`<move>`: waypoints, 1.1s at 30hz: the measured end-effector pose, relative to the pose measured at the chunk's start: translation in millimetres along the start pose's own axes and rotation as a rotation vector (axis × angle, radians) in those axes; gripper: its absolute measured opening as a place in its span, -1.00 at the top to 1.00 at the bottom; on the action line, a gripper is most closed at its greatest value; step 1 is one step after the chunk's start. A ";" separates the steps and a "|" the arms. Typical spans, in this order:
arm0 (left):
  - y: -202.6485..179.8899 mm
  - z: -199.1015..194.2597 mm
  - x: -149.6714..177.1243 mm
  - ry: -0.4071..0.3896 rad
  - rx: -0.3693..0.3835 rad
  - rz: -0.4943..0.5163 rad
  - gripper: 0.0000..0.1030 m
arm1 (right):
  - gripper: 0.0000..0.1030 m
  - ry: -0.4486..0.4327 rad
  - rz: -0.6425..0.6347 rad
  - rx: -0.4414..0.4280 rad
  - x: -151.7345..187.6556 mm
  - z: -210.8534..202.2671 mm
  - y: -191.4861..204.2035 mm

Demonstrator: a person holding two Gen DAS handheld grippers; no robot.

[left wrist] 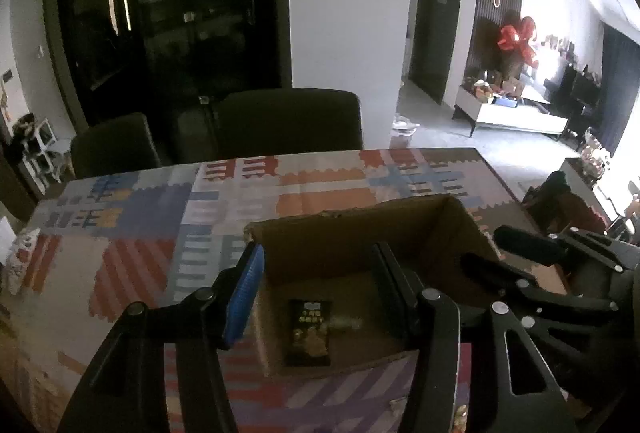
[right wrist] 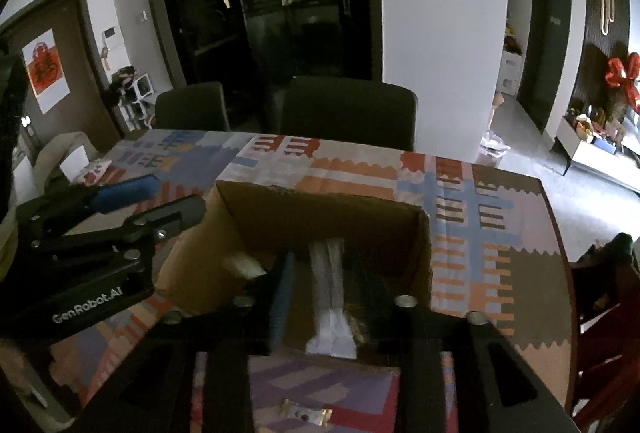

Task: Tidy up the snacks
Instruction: 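Carry the bar and candy to the box and release them inside, then move both tools back toward the remaining snacks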

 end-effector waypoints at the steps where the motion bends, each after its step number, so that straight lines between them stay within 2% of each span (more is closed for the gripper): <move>1: -1.3 -3.4 1.9 0.001 -0.003 0.001 -0.09 | 0.24 0.000 0.002 0.002 1.4 -1.9 -0.5; 5: -4.2 -16.9 5.7 -0.005 -0.008 0.003 -0.19 | 0.24 0.003 0.015 -0.002 8.1 -13.2 -1.8; 9: -9.0 -34.1 12.1 -0.018 -0.007 0.004 -0.23 | 0.08 -0.005 0.031 0.002 14.6 -26.7 -4.2; 16: -21.0 -61.2 26.2 -0.031 0.008 0.009 -0.32 | 0.07 -0.009 0.029 0.006 30.6 -52.3 -3.0; 19: -23.5 -70.2 35.5 -0.031 0.025 0.000 -0.35 | -0.09 -0.017 0.038 0.018 37.6 -63.1 -3.3; 28: -34.1 -77.9 73.5 0.001 0.064 -0.020 -0.35 | -0.10 -0.008 0.032 0.013 67.0 -79.4 1.5; 33: -42.3 -76.8 98.9 0.031 0.070 0.007 -0.35 | -0.10 0.038 0.039 0.014 90.6 -75.9 -2.3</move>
Point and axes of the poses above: each gripper's, at about its wrist camera, not at the fingertips, and z roughly the way its jaws point, y to its left, x to its underside, the point moved 8 cm from there along z, roughly the way its jaws point, and after that the axes turned 10 degrees about x, right-handed, at the moved point
